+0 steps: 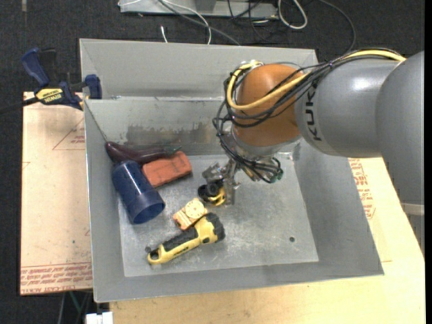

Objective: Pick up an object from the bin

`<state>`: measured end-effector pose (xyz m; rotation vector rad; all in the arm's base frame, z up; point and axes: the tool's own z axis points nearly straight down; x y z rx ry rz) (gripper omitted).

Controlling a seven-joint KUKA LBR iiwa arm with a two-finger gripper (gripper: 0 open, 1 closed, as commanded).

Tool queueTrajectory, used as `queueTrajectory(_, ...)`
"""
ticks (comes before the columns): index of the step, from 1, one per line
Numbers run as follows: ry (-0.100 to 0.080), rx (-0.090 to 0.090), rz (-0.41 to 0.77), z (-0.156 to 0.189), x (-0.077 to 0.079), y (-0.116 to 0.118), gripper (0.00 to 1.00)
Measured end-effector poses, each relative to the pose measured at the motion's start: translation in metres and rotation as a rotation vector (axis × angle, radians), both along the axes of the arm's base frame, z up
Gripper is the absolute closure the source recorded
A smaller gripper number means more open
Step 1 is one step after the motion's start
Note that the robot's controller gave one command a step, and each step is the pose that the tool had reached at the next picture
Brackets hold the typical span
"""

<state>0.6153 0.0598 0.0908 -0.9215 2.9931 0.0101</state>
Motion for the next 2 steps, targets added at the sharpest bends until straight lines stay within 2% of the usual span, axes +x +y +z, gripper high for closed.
queueTrajectory(1,-0.005,0.001,-0.001,0.022,0.002,0.001,1.0)
queueTrajectory(2,0.003,0.001,-0.003,0.048,-0.001,0.001,1.0)
